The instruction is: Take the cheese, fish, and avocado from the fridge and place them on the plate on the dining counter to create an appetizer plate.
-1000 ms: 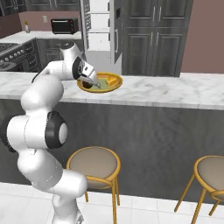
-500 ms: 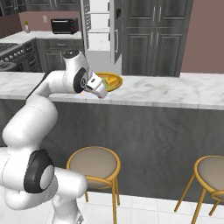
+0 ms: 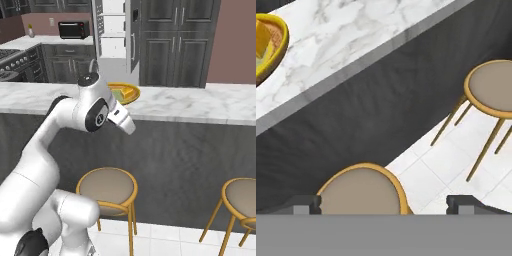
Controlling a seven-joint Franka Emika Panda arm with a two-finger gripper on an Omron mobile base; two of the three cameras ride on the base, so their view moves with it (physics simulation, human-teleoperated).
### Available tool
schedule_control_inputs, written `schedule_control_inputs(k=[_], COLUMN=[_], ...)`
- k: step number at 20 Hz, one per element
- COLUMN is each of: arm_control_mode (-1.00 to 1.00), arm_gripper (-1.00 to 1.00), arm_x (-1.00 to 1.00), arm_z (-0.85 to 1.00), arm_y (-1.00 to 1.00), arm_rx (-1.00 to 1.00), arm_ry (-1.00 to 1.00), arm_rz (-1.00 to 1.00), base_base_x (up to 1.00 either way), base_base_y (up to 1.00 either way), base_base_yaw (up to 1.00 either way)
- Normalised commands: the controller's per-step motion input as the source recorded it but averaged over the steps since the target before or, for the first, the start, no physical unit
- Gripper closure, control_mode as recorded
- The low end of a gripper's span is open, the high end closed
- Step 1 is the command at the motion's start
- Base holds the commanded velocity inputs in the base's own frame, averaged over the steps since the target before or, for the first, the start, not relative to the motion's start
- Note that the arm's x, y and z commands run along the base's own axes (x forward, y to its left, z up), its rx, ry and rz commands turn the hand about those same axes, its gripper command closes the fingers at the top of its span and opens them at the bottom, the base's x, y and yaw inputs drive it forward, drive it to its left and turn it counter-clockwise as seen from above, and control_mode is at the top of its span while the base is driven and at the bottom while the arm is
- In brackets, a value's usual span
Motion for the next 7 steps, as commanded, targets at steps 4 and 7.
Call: schedule_control_inputs(k=[4, 7], arm_control_mode=[-1.0, -1.0], arm_gripper=[-1.0, -1.0], arm_x=[-0.59, -0.4], arm_z=[0.02, 0.0], arm_y=[-0.52, -0.39], arm_rx=[0.0, 0.0], arm_ry=[0.0, 0.0], arm_rz=[0.0, 0.0], base_base_x=[0.0, 0.0], base_base_y=[0.0, 0.0], base_base_yaw=[0.0, 0.0])
